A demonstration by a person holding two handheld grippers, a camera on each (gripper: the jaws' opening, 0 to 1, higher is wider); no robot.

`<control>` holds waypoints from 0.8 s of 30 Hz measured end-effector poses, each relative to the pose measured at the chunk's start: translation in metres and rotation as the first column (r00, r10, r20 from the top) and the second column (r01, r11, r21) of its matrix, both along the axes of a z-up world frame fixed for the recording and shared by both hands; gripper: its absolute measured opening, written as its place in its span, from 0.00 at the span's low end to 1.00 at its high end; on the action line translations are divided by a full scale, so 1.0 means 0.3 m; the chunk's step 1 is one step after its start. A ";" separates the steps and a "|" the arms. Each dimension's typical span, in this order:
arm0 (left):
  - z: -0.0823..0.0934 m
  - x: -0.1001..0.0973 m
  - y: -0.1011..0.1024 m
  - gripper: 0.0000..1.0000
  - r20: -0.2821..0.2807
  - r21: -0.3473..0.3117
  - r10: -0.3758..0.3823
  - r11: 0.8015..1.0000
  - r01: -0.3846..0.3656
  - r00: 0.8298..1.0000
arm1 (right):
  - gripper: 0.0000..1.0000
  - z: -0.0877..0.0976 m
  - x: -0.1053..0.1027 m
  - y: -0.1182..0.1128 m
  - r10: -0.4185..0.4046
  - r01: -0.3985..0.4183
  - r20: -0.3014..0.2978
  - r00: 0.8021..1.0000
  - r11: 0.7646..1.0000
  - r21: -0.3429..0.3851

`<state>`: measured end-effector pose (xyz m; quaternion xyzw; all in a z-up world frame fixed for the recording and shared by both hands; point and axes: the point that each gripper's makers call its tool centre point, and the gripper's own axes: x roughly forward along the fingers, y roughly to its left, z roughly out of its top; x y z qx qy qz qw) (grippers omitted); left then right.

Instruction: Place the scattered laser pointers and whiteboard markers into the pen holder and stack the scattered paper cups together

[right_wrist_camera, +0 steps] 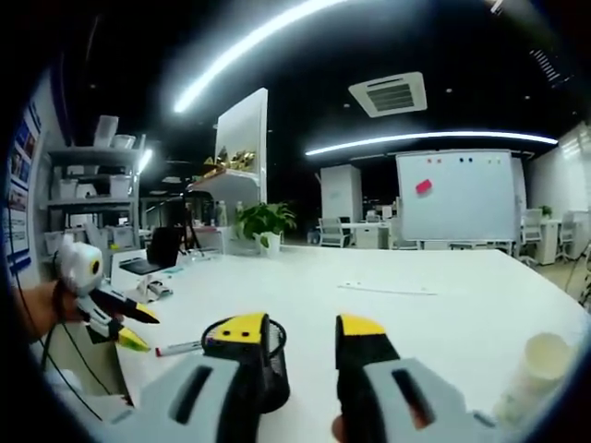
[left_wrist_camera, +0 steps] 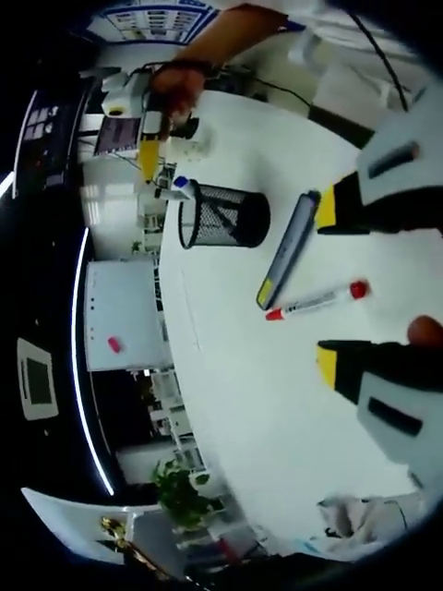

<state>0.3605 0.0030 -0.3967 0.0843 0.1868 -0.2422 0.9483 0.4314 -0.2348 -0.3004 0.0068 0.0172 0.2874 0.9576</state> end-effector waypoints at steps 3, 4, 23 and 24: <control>0.004 0.005 0.007 0.46 0.019 -0.011 0.018 1.000 -0.018 1.000 | 0.29 -0.002 0.002 -0.002 -0.004 0.004 -0.003 1.000 1.000 0.002; 0.006 0.006 0.006 0.46 0.022 -0.016 0.022 1.000 -0.022 1.000 | 0.29 -0.004 0.003 -0.003 -0.006 0.006 -0.005 1.000 1.000 0.002; -0.041 0.001 0.000 0.33 -0.005 -0.091 0.063 0.994 -0.063 0.998 | 0.28 -0.008 0.005 -0.002 0.000 0.000 -0.006 1.000 1.000 -0.002; -0.046 -0.002 -0.002 0.33 -0.016 -0.103 0.067 0.992 -0.068 0.998 | 0.28 -0.010 0.006 -0.004 -0.002 0.002 -0.008 1.000 1.000 -0.002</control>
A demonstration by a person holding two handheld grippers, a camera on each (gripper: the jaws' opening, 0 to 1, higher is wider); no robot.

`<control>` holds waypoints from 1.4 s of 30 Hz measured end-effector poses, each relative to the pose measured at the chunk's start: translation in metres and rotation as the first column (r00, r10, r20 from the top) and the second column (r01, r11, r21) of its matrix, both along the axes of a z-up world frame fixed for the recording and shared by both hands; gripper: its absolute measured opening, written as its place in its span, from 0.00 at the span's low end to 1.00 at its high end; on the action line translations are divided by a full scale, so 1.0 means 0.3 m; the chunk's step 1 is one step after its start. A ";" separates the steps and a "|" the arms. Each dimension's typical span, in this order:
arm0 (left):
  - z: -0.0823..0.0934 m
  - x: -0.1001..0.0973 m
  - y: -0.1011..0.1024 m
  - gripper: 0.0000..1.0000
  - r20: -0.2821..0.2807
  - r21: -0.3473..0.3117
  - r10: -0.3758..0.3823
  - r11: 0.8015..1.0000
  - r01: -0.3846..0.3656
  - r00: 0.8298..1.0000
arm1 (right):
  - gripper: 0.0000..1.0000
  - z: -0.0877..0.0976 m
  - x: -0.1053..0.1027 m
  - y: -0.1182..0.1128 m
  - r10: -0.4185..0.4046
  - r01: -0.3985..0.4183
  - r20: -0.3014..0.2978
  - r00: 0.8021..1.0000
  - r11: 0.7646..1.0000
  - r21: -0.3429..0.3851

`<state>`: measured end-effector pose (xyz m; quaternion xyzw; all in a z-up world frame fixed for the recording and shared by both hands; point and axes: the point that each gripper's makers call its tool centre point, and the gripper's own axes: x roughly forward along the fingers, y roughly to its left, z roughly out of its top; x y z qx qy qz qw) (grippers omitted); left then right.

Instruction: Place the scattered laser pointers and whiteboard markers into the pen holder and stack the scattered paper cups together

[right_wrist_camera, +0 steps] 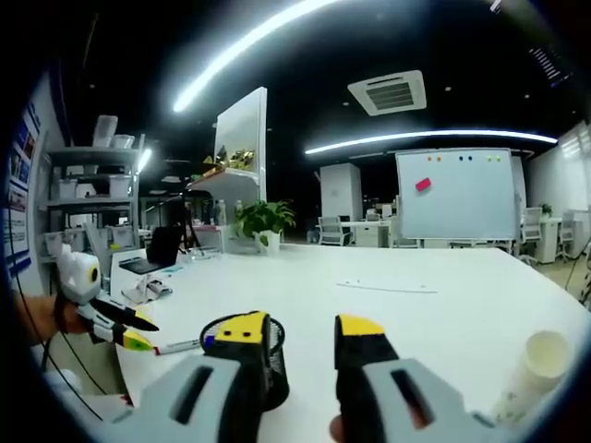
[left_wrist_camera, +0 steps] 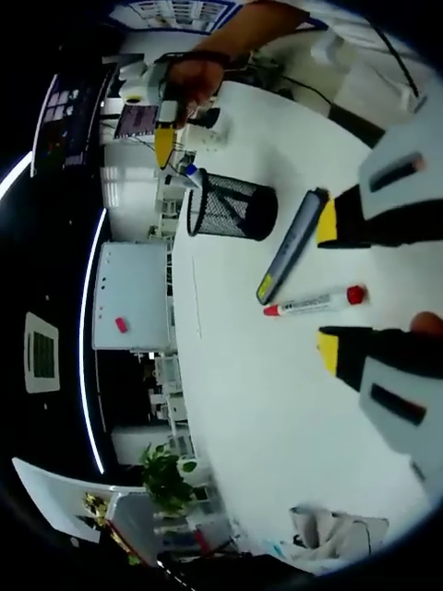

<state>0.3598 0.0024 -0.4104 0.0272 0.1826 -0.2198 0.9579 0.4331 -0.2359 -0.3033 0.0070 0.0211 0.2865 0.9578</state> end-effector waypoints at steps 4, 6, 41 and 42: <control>-0.005 -0.004 -0.009 0.30 0.003 -0.006 0.013 1.000 -0.013 1.000 | 0.28 -0.003 0.002 -0.006 -0.004 0.004 -0.003 1.000 1.000 0.000; -0.006 -0.001 -0.005 0.30 0.015 0.012 0.022 1.000 -0.022 1.000 | 0.28 0.002 0.000 -0.003 -0.002 0.002 0.000 1.000 1.000 0.001; -0.090 0.007 0.008 0.18 -0.043 0.022 0.059 0.998 -0.059 0.997 | 0.27 -0.005 -0.008 -0.024 -0.018 0.018 -0.008 1.000 1.000 0.011; -0.089 0.008 0.008 0.18 -0.041 0.023 0.060 0.998 -0.059 0.997 | 0.27 -0.005 -0.008 -0.025 -0.019 0.019 -0.008 1.000 1.000 0.009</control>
